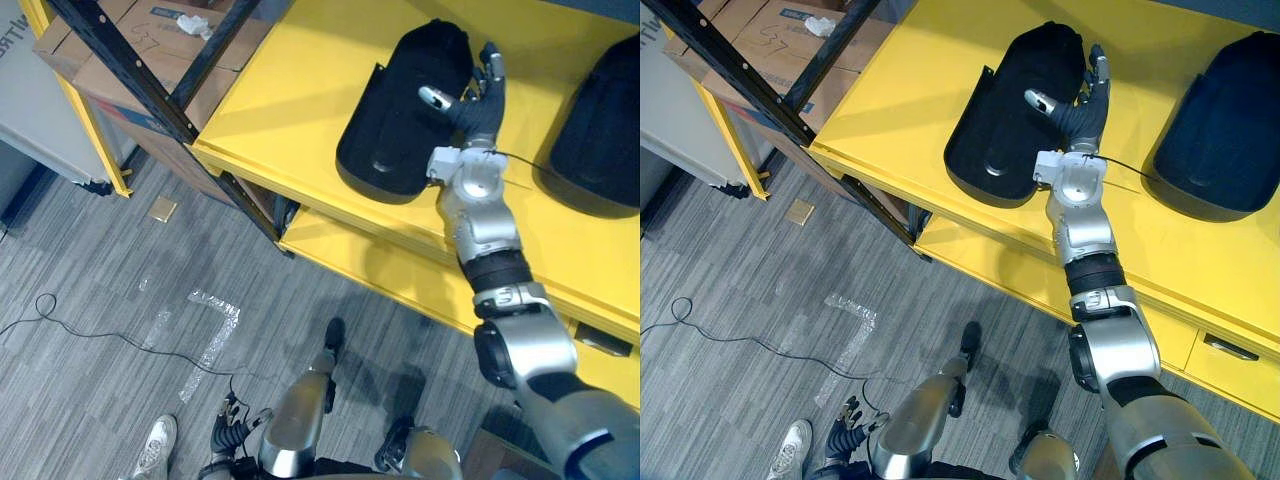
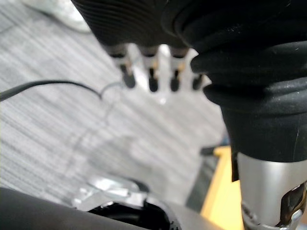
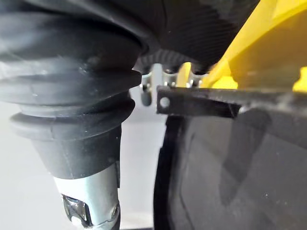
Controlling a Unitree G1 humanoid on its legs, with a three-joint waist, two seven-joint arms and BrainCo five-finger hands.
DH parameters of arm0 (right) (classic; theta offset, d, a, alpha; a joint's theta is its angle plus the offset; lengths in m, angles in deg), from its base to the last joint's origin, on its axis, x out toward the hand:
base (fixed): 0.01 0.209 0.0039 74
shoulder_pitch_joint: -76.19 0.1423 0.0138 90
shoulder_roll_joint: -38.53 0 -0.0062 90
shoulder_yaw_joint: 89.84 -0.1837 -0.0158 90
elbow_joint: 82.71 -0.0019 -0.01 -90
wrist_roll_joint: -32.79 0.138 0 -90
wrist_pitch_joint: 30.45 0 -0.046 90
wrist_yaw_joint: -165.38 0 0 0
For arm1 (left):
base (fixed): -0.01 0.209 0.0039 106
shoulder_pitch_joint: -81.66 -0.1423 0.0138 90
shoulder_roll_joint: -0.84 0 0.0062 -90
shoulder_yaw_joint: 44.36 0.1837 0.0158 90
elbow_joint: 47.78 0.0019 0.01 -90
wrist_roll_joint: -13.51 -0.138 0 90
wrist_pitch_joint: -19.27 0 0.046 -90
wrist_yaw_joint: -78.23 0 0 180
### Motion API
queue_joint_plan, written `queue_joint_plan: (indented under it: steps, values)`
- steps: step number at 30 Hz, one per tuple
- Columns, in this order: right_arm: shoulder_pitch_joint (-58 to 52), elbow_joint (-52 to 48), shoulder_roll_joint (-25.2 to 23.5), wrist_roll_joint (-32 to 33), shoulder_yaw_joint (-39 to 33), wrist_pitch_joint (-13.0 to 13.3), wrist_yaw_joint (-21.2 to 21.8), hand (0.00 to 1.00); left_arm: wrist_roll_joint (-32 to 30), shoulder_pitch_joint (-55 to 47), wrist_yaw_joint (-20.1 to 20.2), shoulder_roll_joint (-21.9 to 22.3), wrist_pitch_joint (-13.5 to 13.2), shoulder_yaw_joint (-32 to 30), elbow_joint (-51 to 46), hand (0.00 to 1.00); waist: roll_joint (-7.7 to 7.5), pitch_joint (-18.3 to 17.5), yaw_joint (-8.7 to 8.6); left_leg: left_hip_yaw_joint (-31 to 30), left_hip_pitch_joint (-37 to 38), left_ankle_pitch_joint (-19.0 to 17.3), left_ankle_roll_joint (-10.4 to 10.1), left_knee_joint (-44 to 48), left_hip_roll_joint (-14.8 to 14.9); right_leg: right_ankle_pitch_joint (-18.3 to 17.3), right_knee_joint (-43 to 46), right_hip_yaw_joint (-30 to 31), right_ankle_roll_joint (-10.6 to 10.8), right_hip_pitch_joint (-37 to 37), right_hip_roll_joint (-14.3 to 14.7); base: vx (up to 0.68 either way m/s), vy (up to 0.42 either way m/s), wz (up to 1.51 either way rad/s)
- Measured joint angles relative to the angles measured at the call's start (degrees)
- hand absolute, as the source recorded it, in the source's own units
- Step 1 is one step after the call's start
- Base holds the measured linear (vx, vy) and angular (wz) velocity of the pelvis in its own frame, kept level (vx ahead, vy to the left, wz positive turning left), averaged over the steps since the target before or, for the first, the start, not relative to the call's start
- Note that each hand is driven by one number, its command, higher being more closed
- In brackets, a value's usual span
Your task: Walk over and take plastic housings, then place them on the shelf
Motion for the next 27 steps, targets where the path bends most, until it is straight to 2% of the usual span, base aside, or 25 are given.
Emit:
queue_joint_plan:
  steps: [7, 10, 12, 14, 16, 19, 20, 23, 24, 25, 27]
  values:
    - [0.0, -1.8, -0.9, -2.6, -3.8, 10.8, -11.6, 0.00, 1.2, 0.1, 0.1, 0.0, -0.8, 0.1, 0.5, 0.00, 0.00, 0.0, 0.44, -0.8, -0.7, 0.2, 0.3, 0.0, -0.2, 0.1, -0.8, -0.9, 0.2, 0.2, 0.1, 0.01, -0.033, 0.07]
    - [0.2, -6.7, -1.2, -5.6, -5.1, 14.0, -15.1, 0.00, -0.1, 0.1, 0.1, 0.0, -2.5, 0.2, 0.4, 0.00, 0.00, 0.0, 0.31, -0.7, -0.2, 0.2, 0.3, -0.1, -0.1, 0.1, -1.3, -0.9, 0.2, 0.8, 0.1, 0.00, -0.045, -0.02]
    - [0.5, -10.5, -1.3, -7.1, -5.0, 15.6, -15.6, 0.00, -2.7, 0.2, -0.1, 0.0, -3.9, 0.1, 0.4, 0.00, 0.00, 0.0, 0.23, -0.2, 0.3, 0.2, 0.3, -0.4, 0.1, 0.2, -1.9, -0.5, 0.3, 1.2, 0.2, -0.01, -0.043, -0.13]
    - [0.6, -14.2, -1.7, -8.8, -4.8, 16.2, -15.5, 0.00, -4.1, 0.2, -0.4, 0.0, -5.5, 0.1, 0.0, 0.00, -0.01, 0.0, 0.12, 0.4, 1.9, 0.2, 0.3, -1.0, 0.2, 0.3, -2.5, 0.2, 0.5, 2.4, 0.3, 0.00, -0.047, -0.17]
    - [0.6, -20.4, -2.4, -9.2, -4.2, 16.0, -14.9, 0.00, -6.1, 0.5, -2.5, -0.1, -7.5, 0.0, -1.9, 0.00, -0.17, -0.1, -1.01, 0.6, 2.8, -0.4, -0.1, -1.0, 0.3, 0.8, -4.2, 0.3, 0.8, 3.7, 0.6, -0.01, -0.052, -0.10]
    - [-1.4, -30.0, -3.0, -8.5, -2.8, 13.1, -11.3, 0.00, -7.4, 1.2, -4.1, 0.1, -8.1, 0.0, -12.8, 0.00, -0.86, -0.5, -2.03, 1.9, 3.5, -0.8, 0.0, -1.1, 1.0, 2.7, -6.8, 1.1, 0.7, 4.8, 1.9, 0.00, -0.036, -0.17]
    - [-4.9, -34.1, -3.5, -7.5, -2.3, 11.4, -9.4, 0.00, -7.6, 1.1, -4.5, -0.1, -8.2, -0.2, -19.5, 1.00, -1.96, -1.7, -2.94, 2.1, 3.6, -0.8, 0.3, -1.1, 0.9, 3.1, -7.8, 1.3, 1.1, 5.4, 1.9, 0.05, -0.040, -0.14]
    - [-15.7, -44.3, -5.5, -6.3, -2.1, 7.9, -5.2, 0.00, -7.0, 1.5, -4.3, -0.1, -6.7, -1.3, -35.1, 1.00, -4.21, -4.2, -4.15, 3.4, 4.8, -1.1, 0.4, -1.0, 0.8, 5.0, -8.8, 2.8, 1.6, 6.3, 1.6, 0.07, 0.001, -0.15]
    - [-20.9, -49.2, -5.9, -6.2, -2.3, 5.6, -2.9, 0.00, -6.7, 1.7, -3.7, -0.1, -5.7, -2.5, -42.1, 1.00, -5.09, -5.4, -5.22, 3.7, 5.5, -1.4, 0.7, -1.1, 0.6, 5.7, -9.0, 3.7, 1.8, 6.8, 1.4, 0.07, 0.037, -0.23]
    - [-25.5, -53.3, -5.8, -4.9, -2.7, 3.0, -1.0, 0.00, -6.6, 1.8, -3.5, -0.2, -4.3, -3.7, -47.9, 1.00, -5.51, -6.9, -6.31, 4.2, 5.8, -1.8, 1.0, -1.1, 0.7, 6.5, -9.0, 4.7, 2.3, 6.7, 1.4, 0.04, 0.037, -0.25]
    - [-32.1, -57.6, -5.3, -4.0, -4.0, 0.4, 0.8, 0.00, -6.5, 1.6, -3.2, -0.7, -3.2, -5.5, -54.1, 1.00, -5.89, -8.2, -7.14, 6.2, 7.1, -2.5, 1.2, -1.1, 1.0, 7.4, -9.2, 6.7, 2.2, 6.8, 1.0, 0.01, 0.046, -0.46]
